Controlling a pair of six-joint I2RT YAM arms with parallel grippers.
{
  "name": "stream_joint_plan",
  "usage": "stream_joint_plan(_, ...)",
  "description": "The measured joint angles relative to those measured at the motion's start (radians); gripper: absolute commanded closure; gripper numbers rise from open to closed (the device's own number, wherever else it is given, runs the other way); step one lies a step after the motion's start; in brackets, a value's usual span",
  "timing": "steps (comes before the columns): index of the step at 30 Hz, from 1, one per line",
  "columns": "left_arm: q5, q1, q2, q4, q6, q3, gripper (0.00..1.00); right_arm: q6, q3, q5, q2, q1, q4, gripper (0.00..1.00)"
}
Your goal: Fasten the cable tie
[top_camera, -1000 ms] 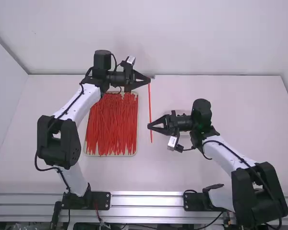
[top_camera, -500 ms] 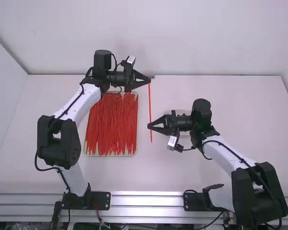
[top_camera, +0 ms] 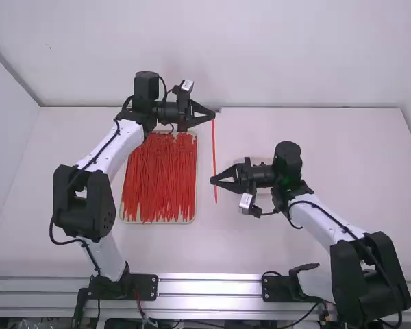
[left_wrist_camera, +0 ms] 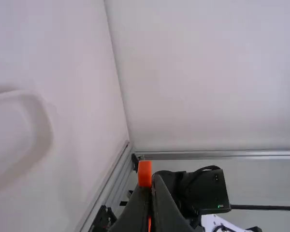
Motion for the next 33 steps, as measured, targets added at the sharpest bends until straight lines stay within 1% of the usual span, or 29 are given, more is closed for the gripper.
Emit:
stream_joint_plan(9, 0.000, 0.000, 0.000, 0.000, 0.004, 0.000, 0.98, 0.010, 0.000, 0.000, 0.000, 0.000, -0.010, 1.00)
stream_joint_plan(10, 0.000, 0.000, 0.000, 0.000, 0.004, 0.000, 0.98, 0.009, 0.000, -0.001, 0.000, 0.000, -0.010, 0.99)
stream_joint_plan(11, 0.000, 0.000, 0.000, 0.000, 0.005, 0.000, 0.98, 0.010, 0.000, -0.002, 0.000, 0.000, -0.010, 0.96)
stream_joint_plan(13, 0.000, 0.000, 0.000, 0.000, 0.008, 0.000, 0.98, 0.010, 0.000, -0.008, 0.000, 0.000, -0.010, 0.92)
stream_joint_plan(15, -0.004, 0.000, 0.000, 0.000, 0.012, 0.000, 0.98, 0.009, 0.000, -0.017, 0.000, 0.000, -0.010, 0.91)
stream_joint_plan(18, -0.005, 0.000, 0.000, 0.000, 0.012, 0.000, 0.98, 0.010, 0.000, -0.031, 0.000, 0.000, -0.010, 0.87)
stream_joint_plan(22, -0.008, 0.000, 0.000, 0.000, 0.012, 0.000, 0.98, 0.009, 0.000, -0.046, 0.000, 0.000, -0.010, 0.85)
stream_joint_plan(26, -0.008, 0.000, 0.000, 0.000, 0.013, 0.000, 0.98, 0.009, 0.000, -0.053, 0.000, 0.000, -0.010, 0.87)
stream_joint_plan(28, -0.008, 0.000, 0.000, 0.000, 0.018, 0.000, 0.98, 0.009, 0.000, -0.056, 0.000, 0.000, -0.010, 0.85)
stream_joint_plan(33, -0.008, 0.000, 0.000, 0.000, 0.027, 0.000, 0.98, 0.010, 0.000, -0.066, 0.000, 0.000, -0.010, 0.84)
